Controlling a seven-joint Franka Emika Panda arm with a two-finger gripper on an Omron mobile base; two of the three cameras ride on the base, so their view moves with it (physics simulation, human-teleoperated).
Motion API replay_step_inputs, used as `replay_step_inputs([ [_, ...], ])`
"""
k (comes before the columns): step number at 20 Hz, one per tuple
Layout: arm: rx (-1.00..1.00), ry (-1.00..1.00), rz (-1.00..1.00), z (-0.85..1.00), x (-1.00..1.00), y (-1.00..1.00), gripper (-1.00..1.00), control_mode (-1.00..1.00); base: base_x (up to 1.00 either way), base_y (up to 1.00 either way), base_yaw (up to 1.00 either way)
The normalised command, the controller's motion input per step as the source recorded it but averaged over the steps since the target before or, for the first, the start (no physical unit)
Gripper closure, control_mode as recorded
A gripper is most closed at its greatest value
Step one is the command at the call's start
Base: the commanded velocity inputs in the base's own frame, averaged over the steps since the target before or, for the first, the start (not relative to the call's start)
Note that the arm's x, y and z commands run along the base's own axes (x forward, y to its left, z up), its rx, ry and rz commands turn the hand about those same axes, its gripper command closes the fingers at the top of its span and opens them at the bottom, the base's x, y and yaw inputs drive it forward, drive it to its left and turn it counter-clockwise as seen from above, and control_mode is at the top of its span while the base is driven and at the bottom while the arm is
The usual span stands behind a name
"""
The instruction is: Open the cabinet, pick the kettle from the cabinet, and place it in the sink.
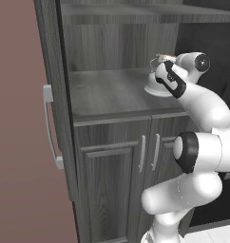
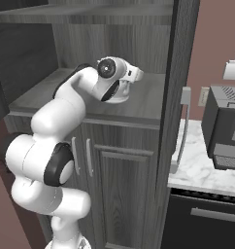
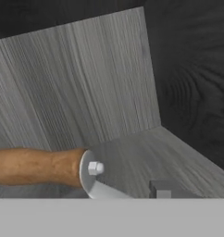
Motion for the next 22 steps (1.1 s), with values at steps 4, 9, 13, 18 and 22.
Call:
replay_step_inputs([
  [4, 0.00, 0.00, 0.00, 0.03, -0.22, 0.01, 1.00, -1.00, 0.00, 0.00, 0.00],
  [9, 0.00, 0.00, 0.00, 0.00, -0.30, 0.08, 1.00, -1.00, 0.00, 0.00, 0.00],
  [13, 0.00, 0.00, 0.00, 0.04, -0.32, 0.10, 1.00, -1.00, 0.00, 0.00, 0.00],
  [18, 0.00, 0.00, 0.00, 0.10, -0.33, 0.09, 1.00, -1.00, 0.00, 0.00, 0.00],
  [22, 0.00, 0.00, -0.01, 0.09, -0.38, 0.07, 1.00, -1.00, 0.00, 0.00, 0.00],
])
